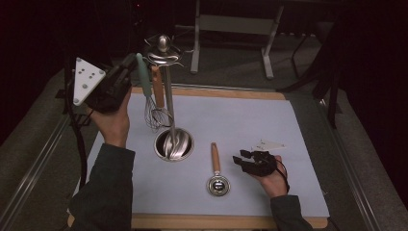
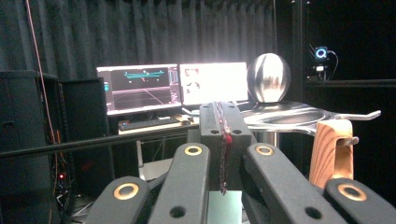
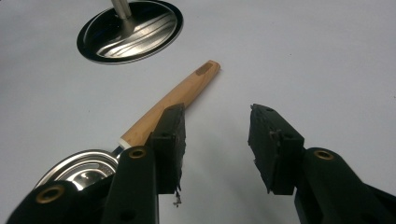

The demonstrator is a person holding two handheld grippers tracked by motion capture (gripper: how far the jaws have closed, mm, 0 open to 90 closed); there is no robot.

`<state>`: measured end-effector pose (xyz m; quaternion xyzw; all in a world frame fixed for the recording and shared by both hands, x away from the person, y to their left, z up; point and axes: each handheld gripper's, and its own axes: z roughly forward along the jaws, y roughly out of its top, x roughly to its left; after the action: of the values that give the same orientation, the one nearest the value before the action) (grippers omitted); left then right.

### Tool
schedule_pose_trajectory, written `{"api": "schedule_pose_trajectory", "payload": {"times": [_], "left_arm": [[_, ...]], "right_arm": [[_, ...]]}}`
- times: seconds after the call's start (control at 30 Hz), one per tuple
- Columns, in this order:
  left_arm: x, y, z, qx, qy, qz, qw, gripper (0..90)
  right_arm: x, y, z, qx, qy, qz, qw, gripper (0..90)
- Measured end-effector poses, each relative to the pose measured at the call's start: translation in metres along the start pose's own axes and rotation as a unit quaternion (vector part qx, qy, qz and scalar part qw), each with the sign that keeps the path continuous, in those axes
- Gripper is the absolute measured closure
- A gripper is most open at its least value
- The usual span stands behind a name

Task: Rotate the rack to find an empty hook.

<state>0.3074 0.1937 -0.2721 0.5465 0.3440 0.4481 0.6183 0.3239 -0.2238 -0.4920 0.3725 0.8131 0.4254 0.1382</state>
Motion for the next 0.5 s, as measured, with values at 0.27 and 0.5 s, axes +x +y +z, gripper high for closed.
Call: {"api": "schedule_pose_trajectory", "payload": {"times": [0.27, 0.5], "left_arm": [[0.0017, 0.0003, 0.0026, 0.003, 0.004, 0.001, 1.0000, 89.9], [0.0027, 0.0004, 0.0047, 0.004, 0.006, 0.002, 1.0000, 89.8]], "right_arm": [[-0.0001, -0.0001, 0.0002, 0.000, -0.001, -0.001, 1.0000, 56.2], [-0.0005, 0.0001, -0.0005, -0.002, 0.000, -0.001, 1.0000, 56.2]]}}
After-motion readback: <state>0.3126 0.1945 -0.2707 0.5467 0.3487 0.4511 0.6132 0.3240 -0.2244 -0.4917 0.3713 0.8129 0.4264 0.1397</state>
